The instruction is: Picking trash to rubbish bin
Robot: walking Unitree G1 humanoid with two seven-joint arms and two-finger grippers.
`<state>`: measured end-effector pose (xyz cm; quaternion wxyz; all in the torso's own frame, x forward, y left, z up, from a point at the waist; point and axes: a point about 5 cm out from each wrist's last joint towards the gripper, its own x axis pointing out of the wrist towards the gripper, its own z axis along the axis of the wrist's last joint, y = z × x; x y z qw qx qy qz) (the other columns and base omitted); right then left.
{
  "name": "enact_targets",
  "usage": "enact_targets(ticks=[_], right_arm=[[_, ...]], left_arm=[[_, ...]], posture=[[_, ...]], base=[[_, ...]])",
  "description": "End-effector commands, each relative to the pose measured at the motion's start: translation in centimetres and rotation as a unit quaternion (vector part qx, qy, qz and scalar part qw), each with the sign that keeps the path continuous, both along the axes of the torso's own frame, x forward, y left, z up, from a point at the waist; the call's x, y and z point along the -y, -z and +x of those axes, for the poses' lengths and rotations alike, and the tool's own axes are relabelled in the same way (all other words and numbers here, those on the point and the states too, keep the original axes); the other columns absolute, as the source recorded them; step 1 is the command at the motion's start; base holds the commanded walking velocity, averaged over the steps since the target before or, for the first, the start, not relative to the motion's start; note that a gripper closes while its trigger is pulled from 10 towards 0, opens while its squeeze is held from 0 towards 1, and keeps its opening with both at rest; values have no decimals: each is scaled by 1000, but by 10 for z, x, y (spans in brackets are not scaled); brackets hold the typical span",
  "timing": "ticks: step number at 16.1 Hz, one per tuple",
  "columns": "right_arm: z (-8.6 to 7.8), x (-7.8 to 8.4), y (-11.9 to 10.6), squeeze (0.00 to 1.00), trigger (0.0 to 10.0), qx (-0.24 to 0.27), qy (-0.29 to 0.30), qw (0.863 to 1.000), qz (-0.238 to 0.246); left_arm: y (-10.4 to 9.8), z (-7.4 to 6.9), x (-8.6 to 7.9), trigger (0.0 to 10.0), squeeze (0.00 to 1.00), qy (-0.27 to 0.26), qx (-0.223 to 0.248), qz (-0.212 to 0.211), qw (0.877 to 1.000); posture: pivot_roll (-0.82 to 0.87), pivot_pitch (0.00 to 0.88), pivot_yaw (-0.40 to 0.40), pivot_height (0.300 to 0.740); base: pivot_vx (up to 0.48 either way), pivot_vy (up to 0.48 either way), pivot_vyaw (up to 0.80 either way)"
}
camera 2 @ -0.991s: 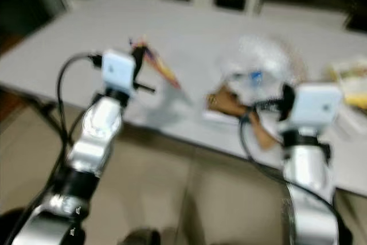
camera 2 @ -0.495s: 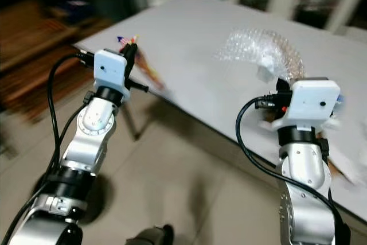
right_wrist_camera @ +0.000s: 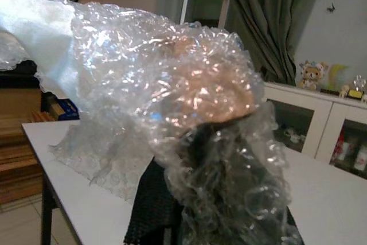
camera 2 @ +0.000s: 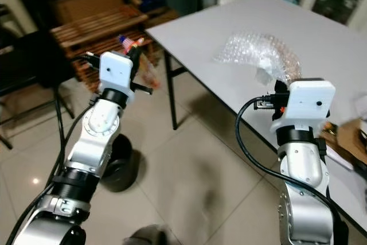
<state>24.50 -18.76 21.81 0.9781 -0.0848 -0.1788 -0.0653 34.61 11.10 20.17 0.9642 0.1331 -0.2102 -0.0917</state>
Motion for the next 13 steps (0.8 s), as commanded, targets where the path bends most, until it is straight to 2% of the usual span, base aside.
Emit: enact_targets(ticks=[1,5,13], right_arm=[[0,0,0,0,10000,1,-1,1000,3],[0,0,0,0,10000,0,-1,1000,5],[1,1,4,0,10000,-11,0,1000,10]], left_arm=[[-2,1,-4,745,0,-9,1,2,1000],[0,1,-4,549,0,-9,-5,1,1000],[3,2,-4,824,0,-10,-15,-2,1000]], posture=[[123,109,-4,740],[123,109,-4,740],[119,105,-3,740]], base=[[0,0,800],[0,0,800],[0,0,800]])
